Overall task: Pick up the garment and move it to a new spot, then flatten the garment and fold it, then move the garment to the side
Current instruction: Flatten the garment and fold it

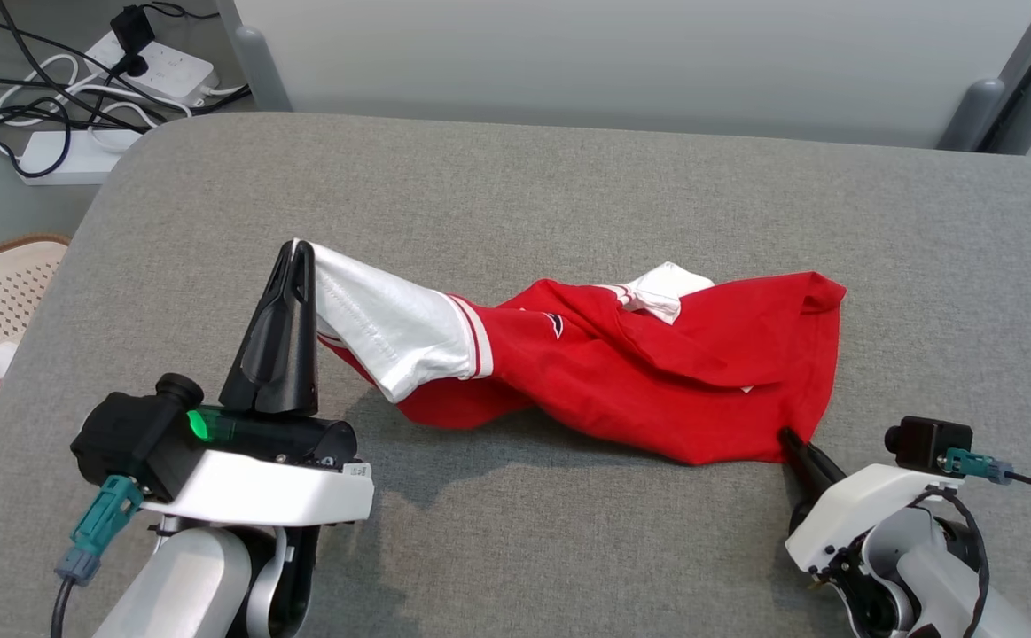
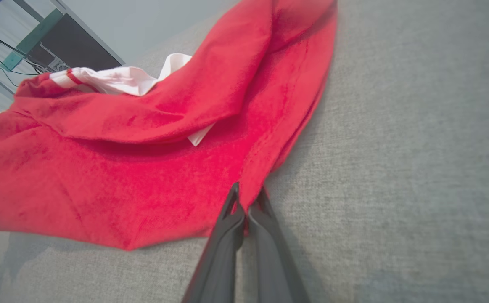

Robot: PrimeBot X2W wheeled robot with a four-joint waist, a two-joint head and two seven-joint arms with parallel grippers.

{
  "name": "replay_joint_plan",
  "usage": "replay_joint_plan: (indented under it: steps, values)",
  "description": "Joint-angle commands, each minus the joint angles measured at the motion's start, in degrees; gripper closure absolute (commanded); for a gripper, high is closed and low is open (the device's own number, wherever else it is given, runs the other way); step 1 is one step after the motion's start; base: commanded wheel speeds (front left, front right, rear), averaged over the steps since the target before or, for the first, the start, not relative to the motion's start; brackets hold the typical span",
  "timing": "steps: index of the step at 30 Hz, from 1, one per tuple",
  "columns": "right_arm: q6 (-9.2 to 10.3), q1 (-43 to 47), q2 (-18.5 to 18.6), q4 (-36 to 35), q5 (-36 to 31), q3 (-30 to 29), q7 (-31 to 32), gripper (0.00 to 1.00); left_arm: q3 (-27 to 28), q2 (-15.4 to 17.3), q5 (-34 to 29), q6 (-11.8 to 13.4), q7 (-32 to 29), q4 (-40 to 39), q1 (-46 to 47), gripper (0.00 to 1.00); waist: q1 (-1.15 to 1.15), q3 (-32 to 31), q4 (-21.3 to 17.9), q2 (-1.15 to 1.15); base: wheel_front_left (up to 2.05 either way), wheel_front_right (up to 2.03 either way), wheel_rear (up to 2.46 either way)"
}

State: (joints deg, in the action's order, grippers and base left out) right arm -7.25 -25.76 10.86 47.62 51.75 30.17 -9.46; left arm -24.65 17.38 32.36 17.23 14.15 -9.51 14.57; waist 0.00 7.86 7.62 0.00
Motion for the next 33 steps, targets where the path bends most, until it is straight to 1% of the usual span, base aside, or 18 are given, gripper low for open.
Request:
replay_joint_plan:
  steps: [1, 7, 11, 14, 17, 19, 21, 22, 23, 24, 26, 29, 31, 33]
  values:
    - [-0.24, -1.25, 0.48, -0.42, 0.67, 1.19, -1.07, 1.00, 2.23, 1.11, 0.07, -0.10, 0.26, -1.27, 3.24, 1.00, 0.00, 0.02, -0.09, 0.00, 0.00, 0.00, 0.00]
    - [-0.24, -1.22, 3.31, -2.42, 3.02, 3.71, -3.76, 1.00, 2.72, 0.95, 0.62, -0.55, 0.41, -1.71, 2.67, 1.00, 0.00, -0.64, -1.50, 0.00, 0.00, 0.00, 0.00]
    - [-0.24, -0.05, 7.72, -7.09, 2.36, 3.49, -4.97, 1.00, 3.20, 1.07, 0.94, -0.73, 0.47, -3.97, 2.52, 1.00, 0.00, -1.43, -2.77, 0.00, 0.00, 0.00, 0.00]
    - [-0.24, 1.32, 11.09, -12.08, 1.32, 0.43, -5.33, 1.00, 3.59, 1.32, 1.12, -0.56, 0.40, -6.70, 2.38, 1.00, 0.00, -2.04, -3.75, 0.00, 0.00, 0.00, 0.00]
    - [-0.24, 2.76, 14.20, -16.36, -1.31, -2.88, -5.09, 1.00, 3.45, 1.52, 1.55, -0.33, -0.53, -9.10, 1.93, 1.00, 0.00, -2.43, -4.68, 0.00, 0.00, 0.00, 0.00]
    - [-0.24, 3.06, 14.74, -18.38, -2.83, -5.58, -3.34, 1.00, 3.06, 1.64, 2.01, -0.37, -1.61, -9.64, 1.79, 1.00, 0.00, -2.35, -4.96, 0.00, 0.00, 0.00, 0.00]
    - [-0.24, 2.68, 13.73, -18.82, -3.98, -8.43, -0.15, 1.00, 2.44, 1.74, 2.84, -0.65, -3.14, -8.99, 1.60, 1.00, 0.00, -2.12, -5.23, 0.00, 0.00, 0.00, 0.00]
    - [-0.24, 0.70, 11.89, -17.01, -7.32, -10.33, 3.48, 1.00, 2.00, 1.69, 3.72, -1.08, -4.12, -7.59, 1.56, 1.00, 0.00, -1.69, -5.31, 0.00, 0.00, 0.00, 0.00]
    - [-0.24, -0.74, 9.93, -16.03, -7.89, -11.42, 4.90, 1.00, 1.81, 1.61, 4.05, -1.32, -4.37, -6.59, 1.62, 1.00, 0.00, -1.42, -5.25, 0.00, 0.00, 0.00, 0.00]
    - [-0.24, -2.38, 8.13, -14.84, -8.68, -11.88, 6.41, 1.00, 1.59, 1.49, 4.26, -1.62, -4.45, -5.50, 1.77, 1.00, 0.00, -1.06, -5.09, 0.00, 0.00, 0.00, 0.00]
    - [-0.24, -6.30, 5.20, -12.57, -11.33, -10.86, 8.63, 1.00, 1.15, 1.21, 4.36, -2.35, -4.10, -3.16, 2.27, 1.00, 0.00, -0.25, -4.63, 0.00, 0.00, 0.00, 0.00]
    - [-0.24, -12.25, 1.24, -9.39, -14.40, -8.19, 7.86, 1.00, 0.51, 0.57, 3.94, -3.38, -2.93, 0.41, 3.27, 1.00, 0.00, 0.75, -3.44, 0.00, 0.00, 0.00, 0.00]
    - [-0.24, -15.29, -1.35, -6.77, -14.96, -6.75, 6.54, 1.00, 0.46, -0.25, 3.95, -3.86, -2.09, 2.31, 4.00, 1.00, 0.00, 1.26, -2.52, 0.00, 0.00, 0.00, 0.00]
    - [-0.24, -17.91, -2.79, -3.55, -16.22, -5.25, 4.58, 1.00, 0.44, -0.68, 3.44, -4.26, -1.33, 3.86, 4.63, 1.00, 0.00, 1.64, -1.57, 0.00, 0.00, 0.00, 0.00]
